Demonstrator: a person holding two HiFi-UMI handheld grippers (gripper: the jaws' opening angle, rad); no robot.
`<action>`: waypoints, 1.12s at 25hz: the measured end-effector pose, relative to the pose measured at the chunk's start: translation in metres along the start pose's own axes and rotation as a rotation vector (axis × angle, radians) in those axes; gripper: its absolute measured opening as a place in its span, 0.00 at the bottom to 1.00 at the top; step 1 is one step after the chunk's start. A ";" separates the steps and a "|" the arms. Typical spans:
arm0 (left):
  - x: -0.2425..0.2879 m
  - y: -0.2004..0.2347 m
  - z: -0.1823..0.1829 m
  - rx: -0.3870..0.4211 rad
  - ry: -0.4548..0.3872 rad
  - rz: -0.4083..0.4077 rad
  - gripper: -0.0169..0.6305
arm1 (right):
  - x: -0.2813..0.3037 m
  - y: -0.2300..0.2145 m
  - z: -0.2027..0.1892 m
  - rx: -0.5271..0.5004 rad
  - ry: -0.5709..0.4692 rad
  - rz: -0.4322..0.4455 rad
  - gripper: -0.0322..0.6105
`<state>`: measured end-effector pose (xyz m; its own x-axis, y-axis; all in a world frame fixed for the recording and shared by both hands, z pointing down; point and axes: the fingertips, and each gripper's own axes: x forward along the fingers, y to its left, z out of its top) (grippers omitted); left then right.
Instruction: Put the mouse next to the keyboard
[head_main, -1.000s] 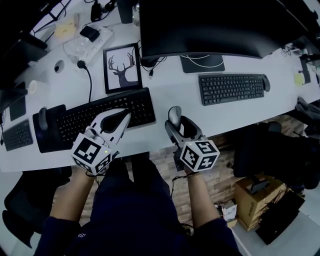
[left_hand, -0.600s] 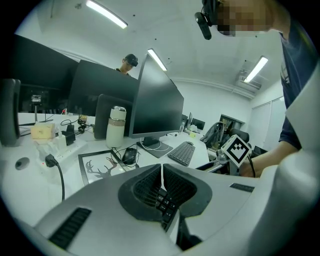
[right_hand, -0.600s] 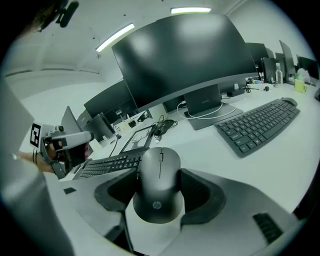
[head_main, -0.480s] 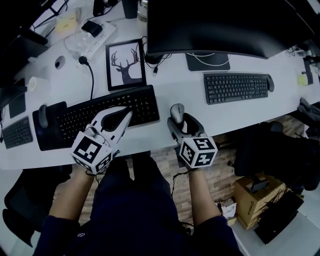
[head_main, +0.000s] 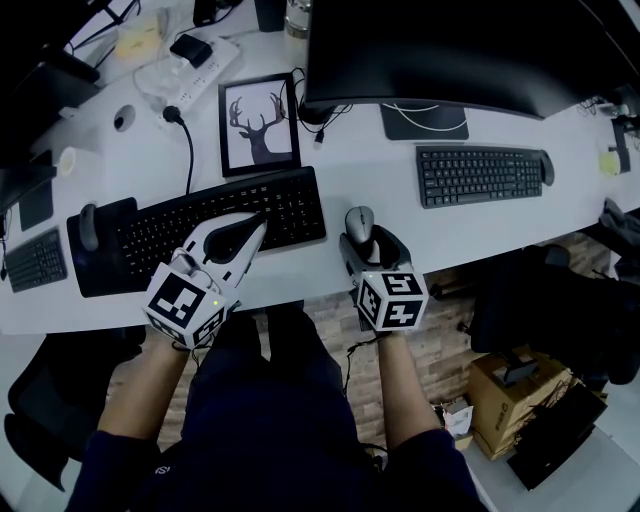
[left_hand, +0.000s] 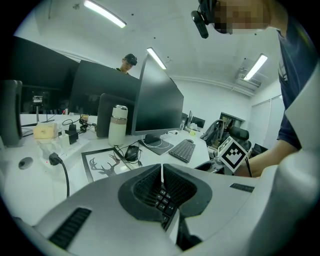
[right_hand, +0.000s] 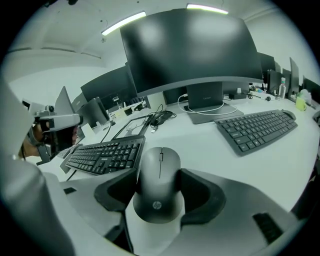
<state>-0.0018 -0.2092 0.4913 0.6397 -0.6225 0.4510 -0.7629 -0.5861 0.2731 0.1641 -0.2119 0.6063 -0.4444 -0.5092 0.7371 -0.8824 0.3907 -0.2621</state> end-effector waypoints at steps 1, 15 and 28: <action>0.000 0.000 0.000 0.000 0.002 0.002 0.09 | 0.001 0.000 -0.001 -0.003 0.003 -0.004 0.48; 0.000 -0.002 -0.005 0.001 0.012 0.000 0.09 | 0.012 -0.003 -0.010 -0.071 0.032 -0.061 0.48; -0.004 -0.004 -0.007 0.000 0.015 0.004 0.09 | 0.019 0.003 -0.010 -0.163 0.048 -0.099 0.48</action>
<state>-0.0026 -0.2006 0.4945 0.6349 -0.6170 0.4650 -0.7655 -0.5836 0.2709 0.1550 -0.2129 0.6253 -0.3457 -0.5156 0.7840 -0.8830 0.4615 -0.0858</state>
